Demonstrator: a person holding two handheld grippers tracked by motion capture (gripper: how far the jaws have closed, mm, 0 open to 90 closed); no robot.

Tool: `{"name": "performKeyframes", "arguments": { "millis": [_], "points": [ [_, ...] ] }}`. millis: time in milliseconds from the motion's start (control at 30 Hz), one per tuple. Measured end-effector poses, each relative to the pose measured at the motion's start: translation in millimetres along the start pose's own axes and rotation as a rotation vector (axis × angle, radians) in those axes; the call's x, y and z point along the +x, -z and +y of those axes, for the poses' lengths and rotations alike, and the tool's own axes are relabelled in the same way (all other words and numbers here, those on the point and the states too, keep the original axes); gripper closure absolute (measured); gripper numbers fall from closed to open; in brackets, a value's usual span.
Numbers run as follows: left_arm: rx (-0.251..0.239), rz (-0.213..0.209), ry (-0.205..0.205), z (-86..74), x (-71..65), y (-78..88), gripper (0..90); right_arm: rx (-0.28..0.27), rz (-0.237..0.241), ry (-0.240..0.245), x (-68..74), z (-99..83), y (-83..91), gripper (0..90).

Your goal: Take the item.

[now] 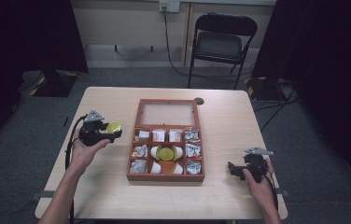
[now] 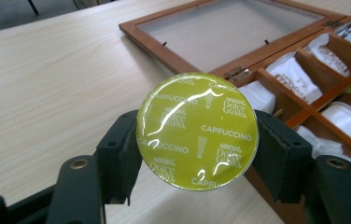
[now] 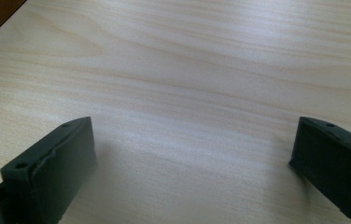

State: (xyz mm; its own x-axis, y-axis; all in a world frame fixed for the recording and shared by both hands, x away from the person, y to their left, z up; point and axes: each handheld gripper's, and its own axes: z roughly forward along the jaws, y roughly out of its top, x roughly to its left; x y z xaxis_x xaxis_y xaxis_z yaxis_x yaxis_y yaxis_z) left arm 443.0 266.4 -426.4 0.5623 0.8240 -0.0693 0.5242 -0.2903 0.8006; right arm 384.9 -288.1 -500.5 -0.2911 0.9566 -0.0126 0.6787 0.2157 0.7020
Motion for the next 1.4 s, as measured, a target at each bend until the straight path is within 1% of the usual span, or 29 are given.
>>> {"name": "performKeyframes", "arguments": {
  "millis": [133,200,333,367,400,467,533,600,667,767,900,967,1067,1200,1300,1400],
  "points": [
    [0.019,0.001,0.01,-5.4,3.9,-4.8,38.0,0.0,0.0,0.0,0.0,0.0,0.0,0.0],
    [0.038,0.004,0.011,-7.6,4.7,-7.2,38.0,0.0,0.0,0.0,0.0,0.0,0.0,0.0],
    [0.052,0.007,-0.006,-8.7,2.0,-11.0,38.0,0.0,0.0,0.0,0.0,0.0,0.0,0.0],
    [0.039,0.018,-0.009,-9.9,1.0,-12.5,38.0,0.0,0.0,0.0,0.0,0.0,0.0,0.0],
    [0.04,0.018,-0.015,-11.5,1.2,-14.4,38.0,0.0,0.0,0.0,0.0,0.0,0.0,0.0],
    [0.074,0.017,-0.013,-16.6,3.8,-19.9,38.0,0.0,0.0,0.0,0.0,0.0,0.0,0.0],
    [0.085,0.017,0.003,-21.1,5.8,-23.7,38.0,0.0,0.0,0.0,0.0,0.0,0.0,0.0],
    [0.094,0.014,0.01,-24.3,7.5,-26.6,37.9,0.0,0.0,0.0,0.0,0.0,0.0,0.0],
    [0.1,0.007,0.011,-27.5,9.0,-29.6,38.0,0.0,0.0,-0.001,0.0,0.0,0.0,0.0],
    [0.138,0.012,0.008,-33.2,10.0,-35.4,38.0,0.0,0.0,0.0,0.0,0.0,0.0,0.0],
    [0.153,0.006,0.006,-35.6,9.9,-39.6,37.9,0.0,0.0,0.0,0.0,0.0,0.0,0.0],
    [0.171,0.003,0.0,-36.5,10.2,-41.0,37.9,0.0,0.0,0.0,0.0,0.0,0.0,0.0],
    [0.167,0.001,0.008,-37.4,10.5,-42.5,37.9,0.0,0.0,0.0,0.0,0.0,0.0,0.0],
    [0.164,0.002,0.008,-37.3,10.2,-43.1,37.8,0.0,0.0,-0.001,0.0,0.0,0.0,0.0],
    [0.16,-0.01,0.009,-38.3,11.2,-42.6,37.6,0.0,0.0,0.0,0.0,0.0,0.0,0.0],
    [0.154,-0.018,0.03,-39.5,13.6,-41.6,37.4,0.0,0.0,0.0,0.0,0.0,0.0,0.0]
  ]
}}
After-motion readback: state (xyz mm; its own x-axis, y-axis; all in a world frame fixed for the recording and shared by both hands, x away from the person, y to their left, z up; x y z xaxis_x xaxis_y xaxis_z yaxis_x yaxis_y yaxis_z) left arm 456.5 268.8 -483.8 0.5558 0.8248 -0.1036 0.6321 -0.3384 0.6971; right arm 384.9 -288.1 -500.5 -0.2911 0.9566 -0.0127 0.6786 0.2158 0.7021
